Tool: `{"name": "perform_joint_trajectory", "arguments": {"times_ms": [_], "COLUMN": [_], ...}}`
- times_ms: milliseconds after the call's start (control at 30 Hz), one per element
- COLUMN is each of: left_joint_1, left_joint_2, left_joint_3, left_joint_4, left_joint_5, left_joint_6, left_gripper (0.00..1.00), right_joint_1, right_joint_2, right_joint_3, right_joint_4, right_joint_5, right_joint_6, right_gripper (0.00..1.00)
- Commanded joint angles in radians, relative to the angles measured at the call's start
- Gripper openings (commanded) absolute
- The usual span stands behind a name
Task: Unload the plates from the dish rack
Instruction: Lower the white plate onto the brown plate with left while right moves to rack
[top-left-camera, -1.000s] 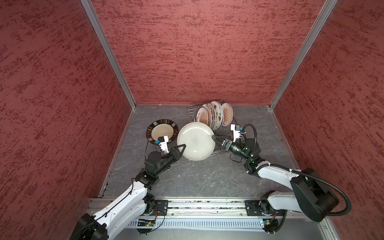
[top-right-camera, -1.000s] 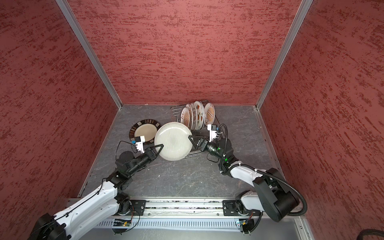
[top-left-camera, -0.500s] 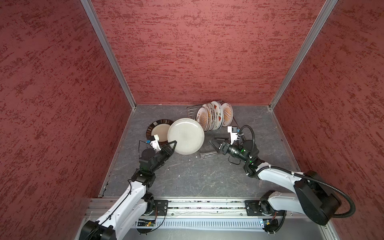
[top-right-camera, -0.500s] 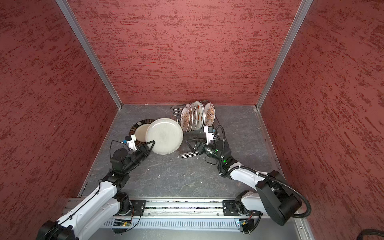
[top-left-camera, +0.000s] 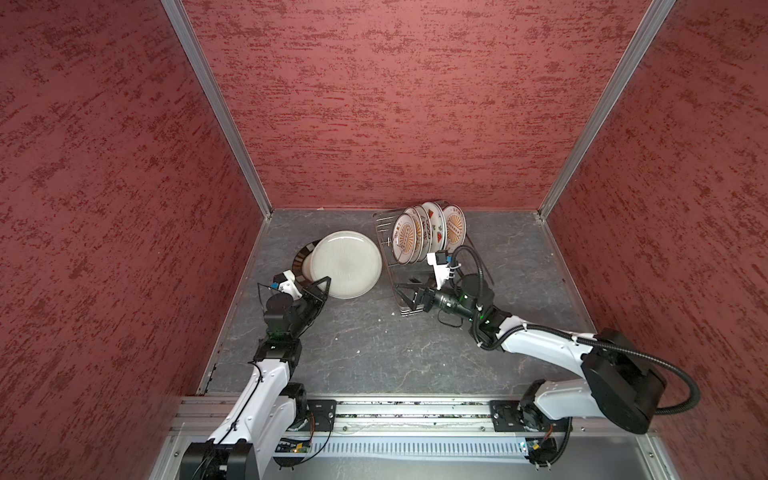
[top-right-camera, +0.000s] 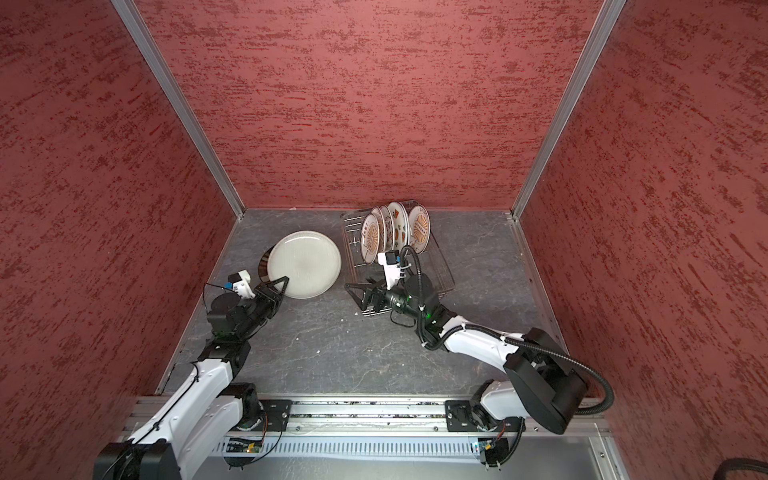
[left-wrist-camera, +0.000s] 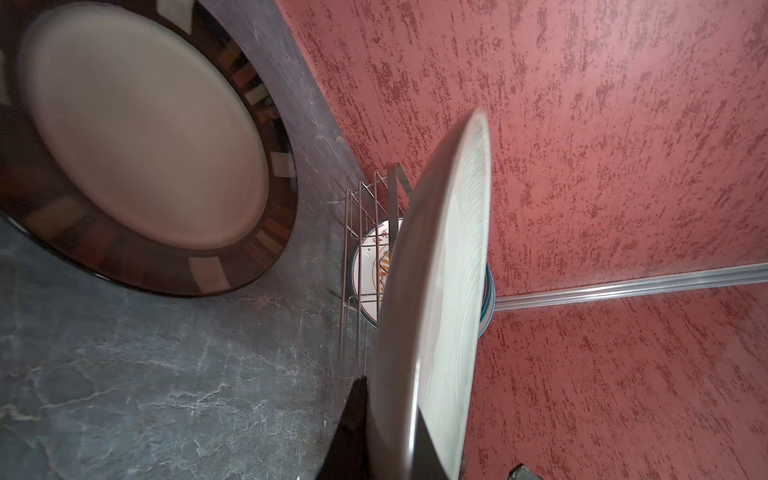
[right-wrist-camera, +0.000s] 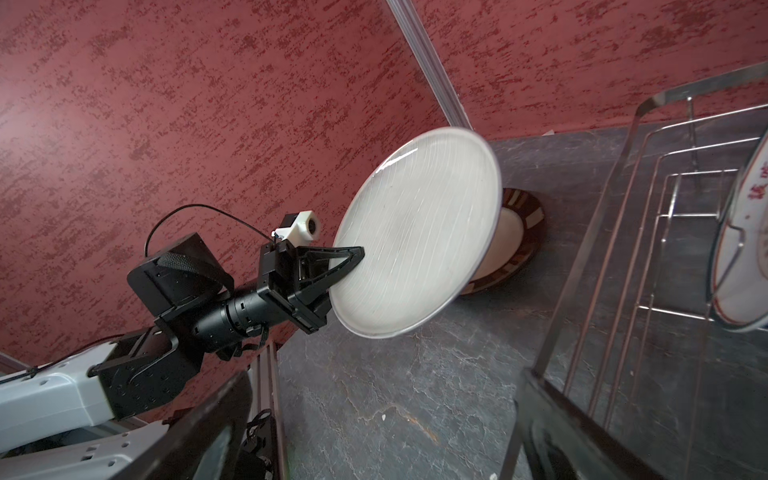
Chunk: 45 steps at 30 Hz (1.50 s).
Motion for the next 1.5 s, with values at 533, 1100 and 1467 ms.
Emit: {"name": "perform_joint_trajectory", "arguments": {"times_ms": [533,1100,1467], "left_joint_1": [0.101,0.143,0.117], "left_joint_2": [0.107,0.376,0.542], "left_joint_3": [0.051,0.173,0.250], "left_joint_4": [0.137,0.143,0.164], "left_joint_5": [-0.106,-0.178,-0.224], "left_joint_6": [0.020,0.041,0.059], "left_gripper": [0.00,0.00,0.00], "right_joint_1": [0.073,0.123,0.123], "right_joint_2": [0.226,0.416,0.450], "right_joint_3": [0.314,0.518,0.539], "right_joint_4": [-0.266,-0.376,-0.380], "right_joint_5": [0.178,0.161,0.153], "right_joint_6": [-0.135,-0.172,-0.177], "right_gripper": [0.99,0.99,0.99]}}
